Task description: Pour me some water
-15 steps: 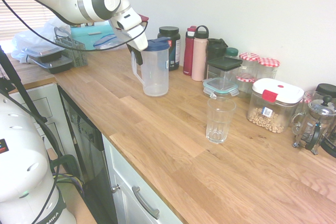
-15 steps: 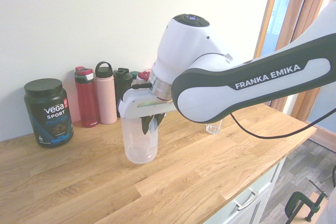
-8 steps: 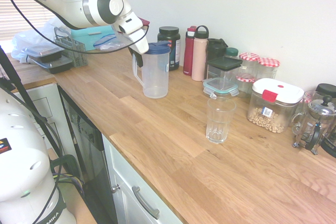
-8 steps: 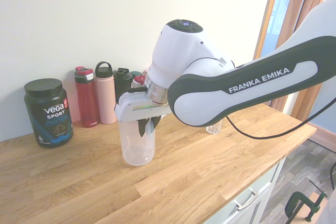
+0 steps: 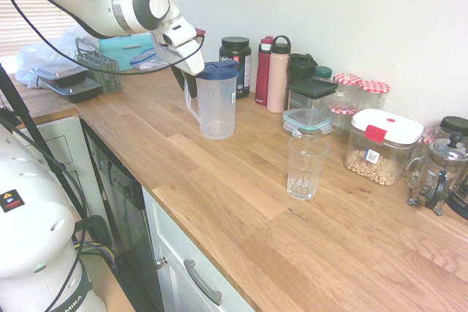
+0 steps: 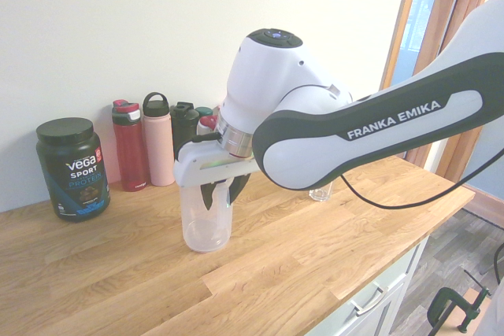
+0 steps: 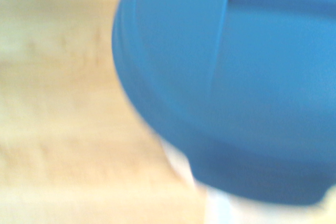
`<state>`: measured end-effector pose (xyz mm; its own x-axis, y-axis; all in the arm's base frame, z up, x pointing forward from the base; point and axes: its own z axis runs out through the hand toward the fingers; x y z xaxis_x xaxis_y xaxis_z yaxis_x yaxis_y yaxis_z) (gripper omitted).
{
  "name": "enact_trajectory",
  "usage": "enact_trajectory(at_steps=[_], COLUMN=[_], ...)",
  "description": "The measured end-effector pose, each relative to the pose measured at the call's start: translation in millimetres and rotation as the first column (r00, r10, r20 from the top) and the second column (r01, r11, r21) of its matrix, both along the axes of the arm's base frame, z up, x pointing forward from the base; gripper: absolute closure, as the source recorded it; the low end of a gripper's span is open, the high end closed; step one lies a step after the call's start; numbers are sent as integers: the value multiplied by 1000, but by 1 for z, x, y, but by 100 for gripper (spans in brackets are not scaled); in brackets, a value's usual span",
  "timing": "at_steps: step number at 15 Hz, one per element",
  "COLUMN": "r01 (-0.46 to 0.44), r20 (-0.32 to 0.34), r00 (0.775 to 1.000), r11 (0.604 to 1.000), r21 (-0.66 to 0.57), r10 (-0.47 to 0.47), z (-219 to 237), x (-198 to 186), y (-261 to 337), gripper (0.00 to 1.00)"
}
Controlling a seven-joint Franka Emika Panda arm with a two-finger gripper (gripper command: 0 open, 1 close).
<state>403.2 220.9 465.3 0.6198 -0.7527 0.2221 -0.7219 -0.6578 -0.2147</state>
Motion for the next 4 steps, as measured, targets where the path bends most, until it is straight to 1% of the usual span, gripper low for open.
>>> enact_trajectory(at_steps=[2,4], r01=[-40,-56], r20=[-62,-106], r00=[997,993], r11=[998,996], r21=[-44,-65], r10=[37,49], z=[19,43], x=[-16,-32], y=[-17,-52], gripper=[0,0])
